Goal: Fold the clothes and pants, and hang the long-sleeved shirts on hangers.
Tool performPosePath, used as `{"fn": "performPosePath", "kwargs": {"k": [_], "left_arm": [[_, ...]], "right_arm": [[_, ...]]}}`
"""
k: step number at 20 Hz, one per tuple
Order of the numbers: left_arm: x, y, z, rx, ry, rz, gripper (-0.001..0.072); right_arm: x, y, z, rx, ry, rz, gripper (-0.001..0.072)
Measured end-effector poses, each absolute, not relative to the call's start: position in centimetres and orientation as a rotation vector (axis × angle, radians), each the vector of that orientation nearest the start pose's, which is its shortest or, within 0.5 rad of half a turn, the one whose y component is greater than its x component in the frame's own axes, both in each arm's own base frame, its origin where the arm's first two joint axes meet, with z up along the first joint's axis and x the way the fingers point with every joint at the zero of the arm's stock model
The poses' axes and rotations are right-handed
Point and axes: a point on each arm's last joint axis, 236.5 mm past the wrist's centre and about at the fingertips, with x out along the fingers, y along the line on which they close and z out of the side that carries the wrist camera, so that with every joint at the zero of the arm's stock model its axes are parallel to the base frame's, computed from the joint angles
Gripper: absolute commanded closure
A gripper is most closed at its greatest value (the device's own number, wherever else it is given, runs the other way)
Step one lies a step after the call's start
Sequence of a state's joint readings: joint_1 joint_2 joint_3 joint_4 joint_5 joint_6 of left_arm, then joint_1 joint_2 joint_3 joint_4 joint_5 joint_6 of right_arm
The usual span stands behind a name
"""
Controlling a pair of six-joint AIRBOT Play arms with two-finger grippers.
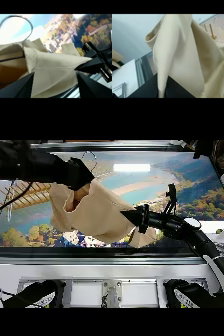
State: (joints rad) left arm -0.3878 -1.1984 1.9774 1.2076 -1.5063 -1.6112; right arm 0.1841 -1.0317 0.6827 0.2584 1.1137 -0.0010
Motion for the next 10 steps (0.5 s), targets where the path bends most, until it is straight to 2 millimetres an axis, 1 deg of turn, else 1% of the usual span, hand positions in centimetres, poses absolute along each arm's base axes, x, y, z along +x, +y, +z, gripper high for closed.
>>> {"fn": "performPosePath", "kwargs": {"k": [1, 3, 4, 5, 6, 10], "left_arm": [[31.6, -21.0, 33.5, -0.063, 0.739, -0.671, 0.0158], [31.4, -19.2, 34.2, -0.082, 0.711, -0.627, 0.0159], [31.2, -18.2, 34.3, -0.095, 0.705, -0.602, 0.0236], [31.0, -17.2, 34.1, -0.112, 0.705, -0.575, 0.0553], [30.9, -16.3, 33.9, -0.129, 0.704, -0.548, 0.0693], [30.2, -13.5, 31.4, -0.183, 0.713, -0.459, 0.0696]], "right_arm": [[30.5, 26.5, 18.3, 0.409, 0.208, 1.232, 0.0696], [30.5, 26.5, 18.3, 0.406, 0.204, 1.231, 0.0695], [30.5, 26.5, 18.4, 0.405, 0.197, 1.231, 0.0689], [30.6, 26.5, 18.6, 0.405, 0.19, 1.23, 0.0689], [30.7, 26.4, 18.7, 0.409, 0.182, 1.227, 0.069], [31.1, 26.2, 19.5, 0.433, 0.156, 1.21, 0.0699]]}}
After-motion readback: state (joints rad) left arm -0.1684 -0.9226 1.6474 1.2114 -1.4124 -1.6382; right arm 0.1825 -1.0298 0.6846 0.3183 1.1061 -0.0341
